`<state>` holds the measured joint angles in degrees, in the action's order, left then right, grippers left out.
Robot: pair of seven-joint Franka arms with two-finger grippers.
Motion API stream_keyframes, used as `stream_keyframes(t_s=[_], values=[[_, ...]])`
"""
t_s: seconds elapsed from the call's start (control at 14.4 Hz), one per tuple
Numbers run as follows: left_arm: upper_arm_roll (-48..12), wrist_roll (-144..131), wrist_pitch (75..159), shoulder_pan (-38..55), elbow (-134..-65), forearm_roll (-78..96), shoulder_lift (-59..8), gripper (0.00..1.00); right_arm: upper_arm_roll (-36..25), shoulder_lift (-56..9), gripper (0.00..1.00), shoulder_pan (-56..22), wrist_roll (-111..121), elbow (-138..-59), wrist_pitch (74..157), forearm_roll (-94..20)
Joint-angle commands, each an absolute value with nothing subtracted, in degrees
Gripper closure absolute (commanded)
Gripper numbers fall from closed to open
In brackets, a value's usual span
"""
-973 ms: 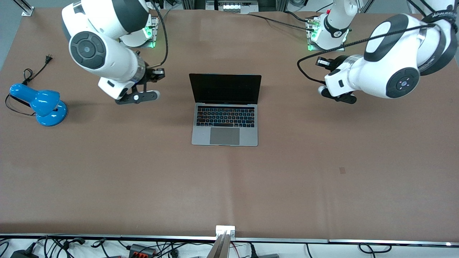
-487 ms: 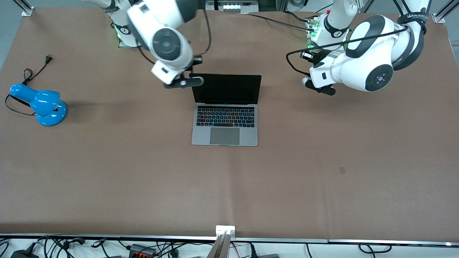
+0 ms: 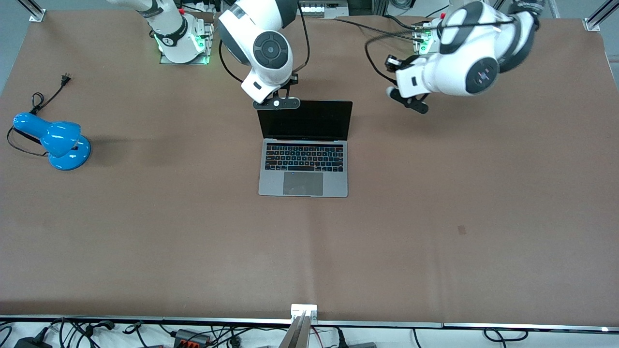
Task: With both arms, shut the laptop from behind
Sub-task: 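Raise both grippers behind the laptop screen and reach over its back, then push the screen down toward the keyboard with both grippers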
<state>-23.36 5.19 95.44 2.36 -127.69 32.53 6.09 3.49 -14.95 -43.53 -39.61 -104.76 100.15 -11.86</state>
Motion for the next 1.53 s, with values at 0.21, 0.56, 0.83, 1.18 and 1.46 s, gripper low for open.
stream_keyframes(t_s=[0.21,0.56,0.83,1.18,1.46], values=[[-31.00,10.97,111.75,2.46,-134.01,42.17,8.88,0.99,3.08,-15.29,1.00,-43.07,-39.82,-106.17,102.83,-12.31],[-36.91,11.60,120.83,2.63,-138.42,47.90,8.79,0.99,2.73,-15.99,1.00,-42.19,-39.46,-105.65,103.88,-9.41],[-39.99,12.30,133.03,2.72,-138.87,50.27,4.85,0.99,2.46,-16.87,1.00,-41.84,-39.38,-105.12,105.03,-8.09],[-40.61,19.77,144.56,1.85,-137.47,50.36,-1.92,0.99,2.46,-19.50,1.00,-40.87,-38.94,-101.08,104.85,-6.86],[-40.17,24.33,151.52,1.15,-133.17,50.36,-10.35,0.99,2.46,-22.23,1.00,-39.12,-37.80,-96.60,104.59,-6.77]])
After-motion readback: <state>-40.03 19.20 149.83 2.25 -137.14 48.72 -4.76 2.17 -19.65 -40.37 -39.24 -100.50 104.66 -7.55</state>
